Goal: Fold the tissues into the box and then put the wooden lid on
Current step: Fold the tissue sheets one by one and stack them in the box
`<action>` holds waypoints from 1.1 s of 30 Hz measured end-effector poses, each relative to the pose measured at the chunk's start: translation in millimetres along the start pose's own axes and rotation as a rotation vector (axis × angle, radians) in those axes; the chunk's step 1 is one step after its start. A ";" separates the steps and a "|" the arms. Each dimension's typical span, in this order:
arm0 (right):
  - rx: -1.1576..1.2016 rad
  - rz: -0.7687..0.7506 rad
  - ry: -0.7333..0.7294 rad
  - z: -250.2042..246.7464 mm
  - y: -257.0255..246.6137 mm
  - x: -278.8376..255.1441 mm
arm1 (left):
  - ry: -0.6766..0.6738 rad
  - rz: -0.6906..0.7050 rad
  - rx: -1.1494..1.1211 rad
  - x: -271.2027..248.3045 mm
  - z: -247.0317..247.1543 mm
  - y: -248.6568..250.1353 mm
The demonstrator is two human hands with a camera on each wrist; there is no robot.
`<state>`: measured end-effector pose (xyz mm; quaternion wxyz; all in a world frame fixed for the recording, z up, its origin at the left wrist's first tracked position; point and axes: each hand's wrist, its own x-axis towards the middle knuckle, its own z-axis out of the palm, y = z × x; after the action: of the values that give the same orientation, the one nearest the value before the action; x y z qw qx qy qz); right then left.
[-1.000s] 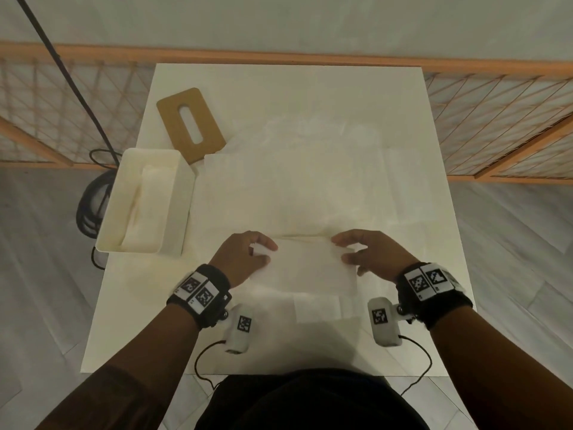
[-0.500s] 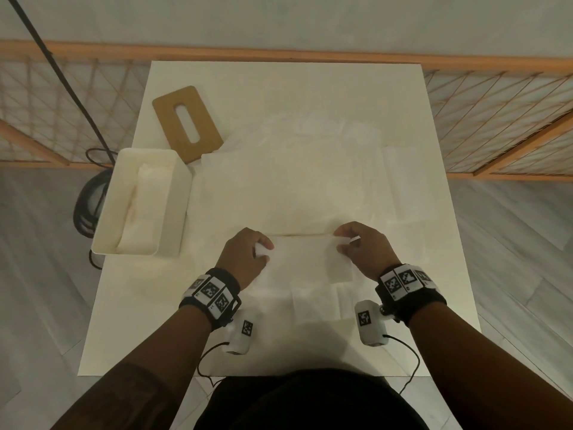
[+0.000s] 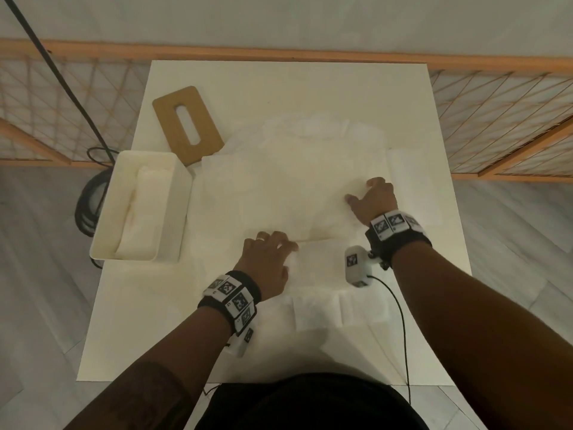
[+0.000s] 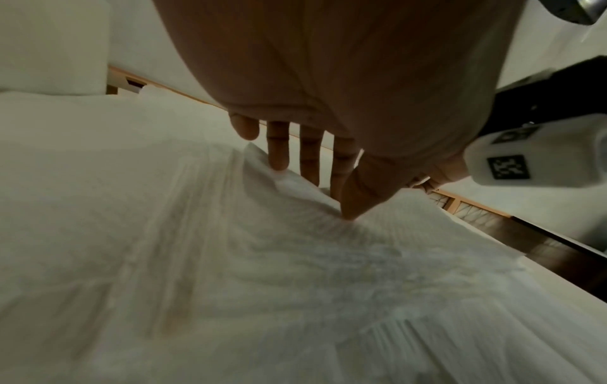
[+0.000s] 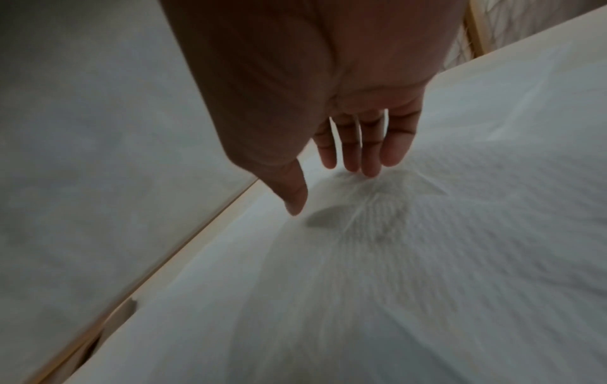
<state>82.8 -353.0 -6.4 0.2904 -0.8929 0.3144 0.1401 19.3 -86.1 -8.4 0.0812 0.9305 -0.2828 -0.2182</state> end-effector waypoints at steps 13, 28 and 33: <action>0.043 0.009 0.047 -20.8 -2.7 17.4 | -0.018 -0.021 -0.037 12.8 -2.7 0.5; 0.207 -0.122 0.196 -60.5 0.6 -3.2 | -0.106 -0.049 -0.058 14.5 -15.3 3.2; 0.185 -0.041 0.184 -59.1 2.7 -1.3 | -0.113 -0.053 -0.056 15.6 -16.1 3.1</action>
<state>84.1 -390.0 39.8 0.3443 -0.8775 0.3331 0.0219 36.7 -96.9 1.1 0.0852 0.9213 -0.2558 -0.2803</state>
